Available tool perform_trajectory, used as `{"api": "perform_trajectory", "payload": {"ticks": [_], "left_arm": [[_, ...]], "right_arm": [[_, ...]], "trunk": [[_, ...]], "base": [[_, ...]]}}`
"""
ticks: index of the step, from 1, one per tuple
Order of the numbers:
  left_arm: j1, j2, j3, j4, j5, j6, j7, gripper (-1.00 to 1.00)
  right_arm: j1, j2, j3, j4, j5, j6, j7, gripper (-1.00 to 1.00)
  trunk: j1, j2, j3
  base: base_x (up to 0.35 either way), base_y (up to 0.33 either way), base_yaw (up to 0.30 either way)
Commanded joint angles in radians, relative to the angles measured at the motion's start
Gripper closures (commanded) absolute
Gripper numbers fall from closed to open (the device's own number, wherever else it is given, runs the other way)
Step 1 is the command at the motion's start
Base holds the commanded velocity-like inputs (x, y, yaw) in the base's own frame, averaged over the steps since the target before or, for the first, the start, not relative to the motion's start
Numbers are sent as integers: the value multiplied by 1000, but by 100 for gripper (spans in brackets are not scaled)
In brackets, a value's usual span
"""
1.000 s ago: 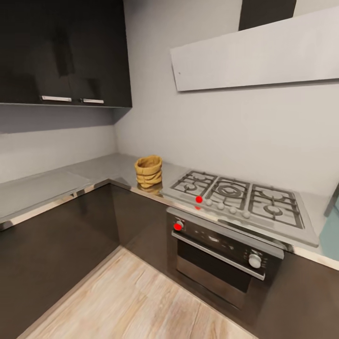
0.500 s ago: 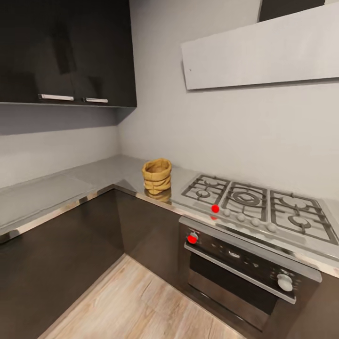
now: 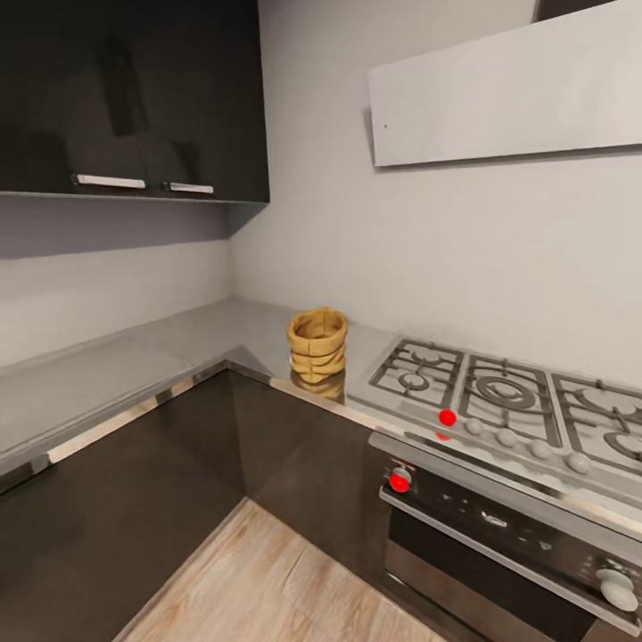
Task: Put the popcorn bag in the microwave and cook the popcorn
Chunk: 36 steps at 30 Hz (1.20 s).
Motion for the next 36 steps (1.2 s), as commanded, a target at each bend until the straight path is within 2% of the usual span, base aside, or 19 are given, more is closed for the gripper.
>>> {"api": "perform_trajectory", "payload": {"ticks": [1,10,12,14,15,25,36], "left_arm": [[0,0,0,0,5,-1,0,-100],[0,0,0,0,5,-1,0,-100],[0,0,0,0,5,-1,0,-100],[0,-1,0,0,5,-1,0,-100],[0,-1,0,0,4,-1,0,-100],[0,0,0,0,4,-1,0,-100],[0,0,0,0,5,-1,0,-100]], "right_arm": [[-1,0,4,3,-6,-5,4,-100],[-1,5,5,3,-5,-5,2,-100],[-1,9,32,3,21,-7,2,-100],[-1,15,59,4,73,-36,2,-100],[-1,15,60,4,76,-41,2,-100],[-1,15,61,4,71,-43,2,-100],[-1,16,60,4,71,-39,2,-100]], "trunk": [[0,0,-1],[0,0,-1],[0,0,-1],[0,0,-1],[0,0,-1],[0,0,-1],[0,0,-1]], "base": [[248,204,0],[248,204,0],[248,204,0],[248,204,0],[245,204,0],[209,180,-12],[13,11,-218]]}}
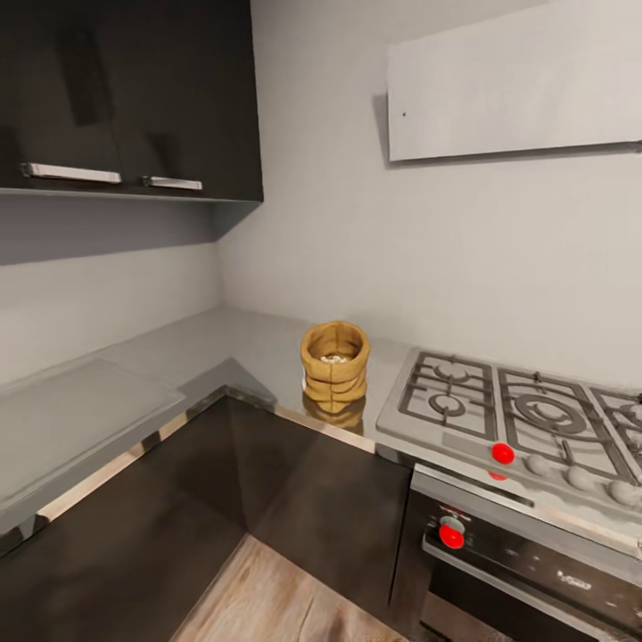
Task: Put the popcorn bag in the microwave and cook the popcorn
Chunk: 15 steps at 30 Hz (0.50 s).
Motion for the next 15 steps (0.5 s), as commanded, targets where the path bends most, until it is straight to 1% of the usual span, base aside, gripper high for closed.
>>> {"api": "perform_trajectory", "payload": {"ticks": [1,9,11,15], "left_arm": [[0,0,0,0,5,-1,0,-100],[0,0,0,0,5,-1,0,-100],[0,0,0,0,6,-1,0,-100],[0,0,0,0,6,-1,0,-100]], "right_arm": [[-2,0,7,3,1,-6,2,-100],[-1,0,7,3,1,-6,2,-100],[-2,0,7,3,1,-4,2,-100],[-2,-1,7,3,2,-1,2,-100]], "trunk": [[0,-1,-1],[0,-1,-1],[0,-1,-1],[0,-1,-1]], "base": [[0,0,-239],[0,0,-239],[0,0,-127],[0,0,-25]]}}
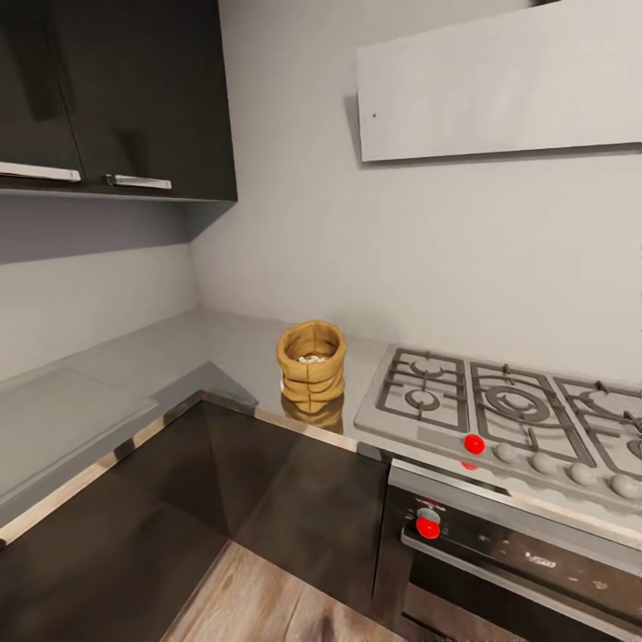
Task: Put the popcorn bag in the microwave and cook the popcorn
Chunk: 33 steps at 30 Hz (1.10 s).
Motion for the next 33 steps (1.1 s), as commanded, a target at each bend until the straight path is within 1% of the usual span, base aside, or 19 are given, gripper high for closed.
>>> {"api": "perform_trajectory", "payload": {"ticks": [1,9,33], "left_arm": [[0,0,0,0,6,-1,0,-100],[0,-2,0,0,5,-2,0,-100],[0,-2,0,0,6,-2,0,-100]], "right_arm": [[-1,0,7,3,2,-7,2,-100],[-1,-2,7,3,2,-7,2,-100],[-1,0,7,3,2,-15,2,-100]], "trunk": [[0,-1,-1],[0,-1,-1],[0,-1,-1]], "base": [[0,0,-5],[0,19,0],[0,163,0]]}}
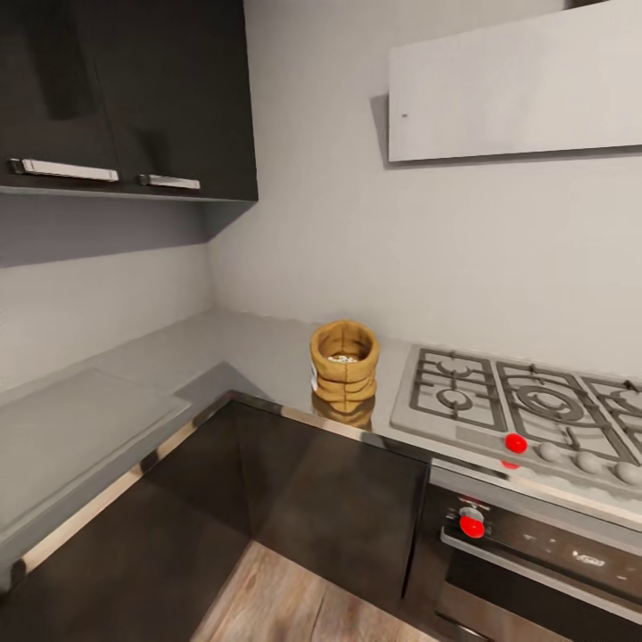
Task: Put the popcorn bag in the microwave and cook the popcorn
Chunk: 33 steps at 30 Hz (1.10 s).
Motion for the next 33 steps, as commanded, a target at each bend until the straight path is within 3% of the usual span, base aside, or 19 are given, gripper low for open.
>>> {"api": "perform_trajectory", "payload": {"ticks": [1,21,33], "left_arm": [[0,0,0,0,5,-1,0,-100],[0,0,0,0,4,-2,0,-100],[0,-6,3,0,7,-1,10,-100]], "right_arm": [[-1,0,7,3,2,-5,2,-100],[-1,1,8,3,1,-1,2,-100],[-1,-3,9,3,4,4,2,-100]], "trunk": [[0,-1,-1],[0,-1,7],[0,-1,7]], "base": [[0,166,-33],[0,54,-214],[0,0,-26]]}}
